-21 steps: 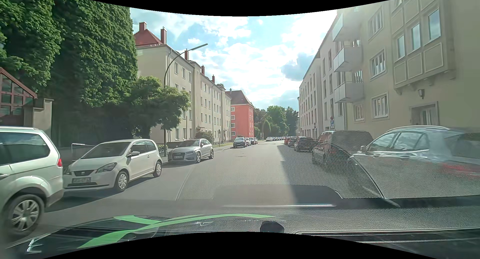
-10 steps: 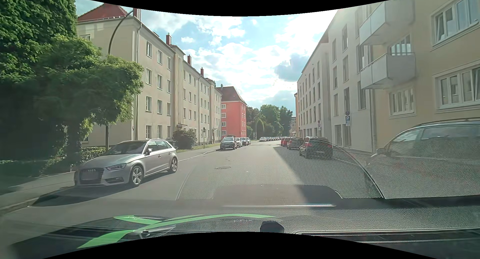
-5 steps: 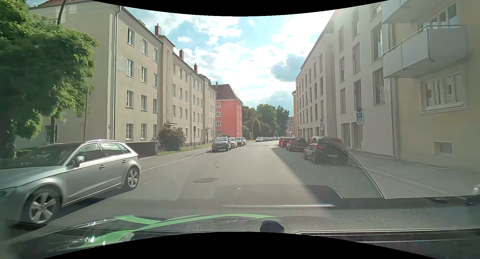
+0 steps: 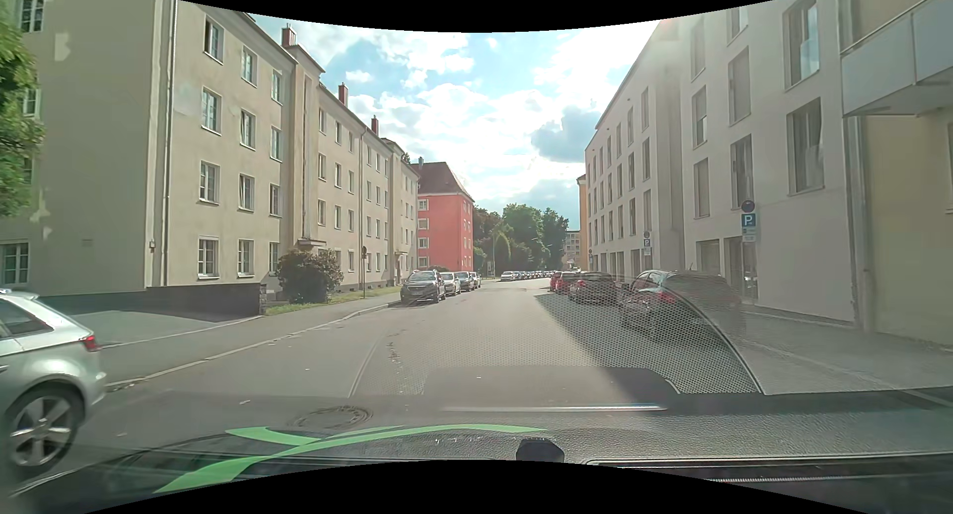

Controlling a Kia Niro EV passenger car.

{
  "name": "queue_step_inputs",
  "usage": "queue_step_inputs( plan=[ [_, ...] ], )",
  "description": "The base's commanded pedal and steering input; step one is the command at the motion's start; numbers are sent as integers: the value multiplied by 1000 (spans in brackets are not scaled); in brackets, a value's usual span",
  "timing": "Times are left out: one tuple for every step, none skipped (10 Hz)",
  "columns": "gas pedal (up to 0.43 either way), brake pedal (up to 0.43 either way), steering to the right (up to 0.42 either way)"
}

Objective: Follow the waypoints while adhering to traffic rules and regulations

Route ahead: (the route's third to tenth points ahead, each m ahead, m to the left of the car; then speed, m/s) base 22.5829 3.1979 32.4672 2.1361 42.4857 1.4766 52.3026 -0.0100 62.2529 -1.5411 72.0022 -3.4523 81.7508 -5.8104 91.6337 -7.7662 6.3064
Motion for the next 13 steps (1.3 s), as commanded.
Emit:
queue_step_inputs(
  plan=[
    [150, 0, 17],
    [150, 0, 15],
    [150, 0, 12],
    [150, 0, 11],
    [150, 0, 10],
    [150, 0, 8],
    [150, 0, 7],
    [150, 0, 6],
    [150, 0, 5],
    [150, 0, 5],
    [150, 0, 5],
    [150, 0, 5],
    [150, 0, 5]
  ],
)
